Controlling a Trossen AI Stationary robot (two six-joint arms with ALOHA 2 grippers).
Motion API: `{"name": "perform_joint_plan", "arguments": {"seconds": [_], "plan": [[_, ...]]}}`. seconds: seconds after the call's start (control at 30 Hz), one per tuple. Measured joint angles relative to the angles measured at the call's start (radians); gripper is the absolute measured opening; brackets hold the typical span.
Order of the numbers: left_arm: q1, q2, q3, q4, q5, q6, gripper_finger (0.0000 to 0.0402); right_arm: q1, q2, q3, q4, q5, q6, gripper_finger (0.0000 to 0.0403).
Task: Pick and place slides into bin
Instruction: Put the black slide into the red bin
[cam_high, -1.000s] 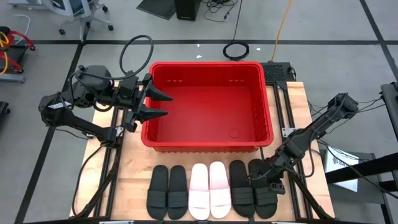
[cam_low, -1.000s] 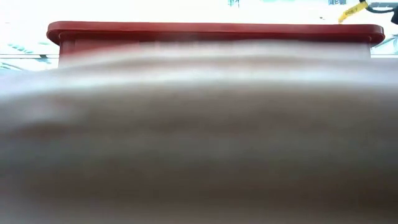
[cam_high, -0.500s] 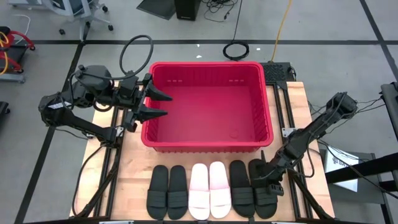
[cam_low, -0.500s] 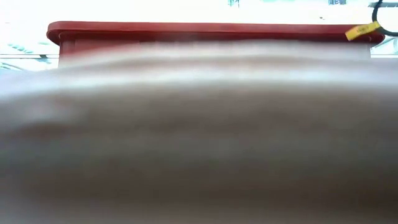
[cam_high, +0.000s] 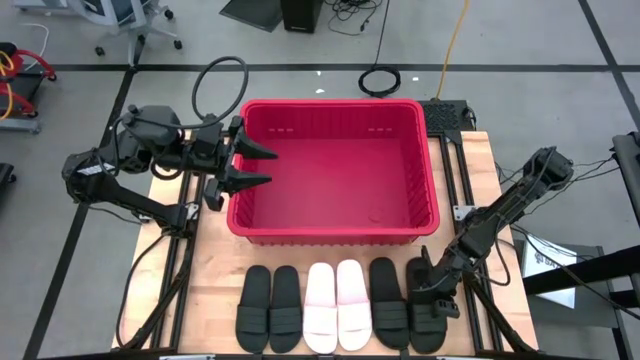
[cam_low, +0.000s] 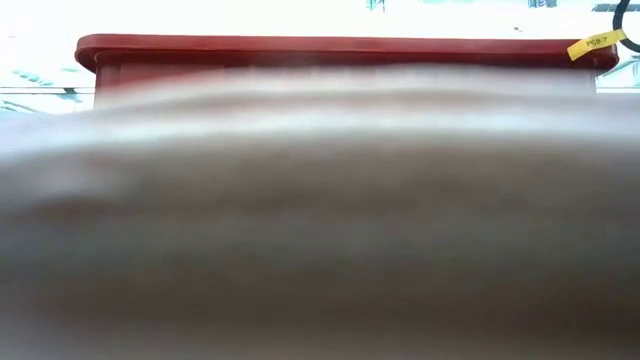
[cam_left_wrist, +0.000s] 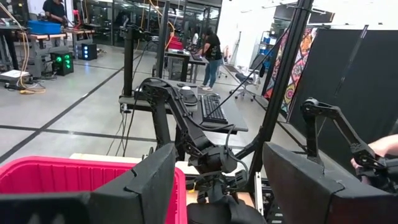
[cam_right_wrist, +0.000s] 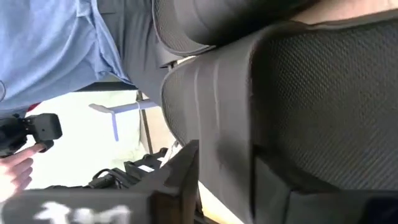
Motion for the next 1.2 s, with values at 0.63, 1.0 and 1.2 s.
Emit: {"name": "perform_joint_plan", "arguments": {"seconds": [0.63, 1.0, 1.2], "plan": [[0.000, 0.000, 0.000, 0.000, 0.000, 0.000, 0.0241, -0.001, 0.000, 0.000, -0.003, -0.103, -0.021, 0.0005], [0.000, 0.000, 0.000, 0.001, 0.000, 0.000, 0.0241, -0.003, -0.040, 0.000, 0.000, -0.132, -0.037, 0.0002], [0.000, 0.000, 0.000, 0.000, -0.023, 0.000, 0.0241, -0.003, -0.124, 0.000, 0.001, -0.118, -0.046, 0.0001]]}}
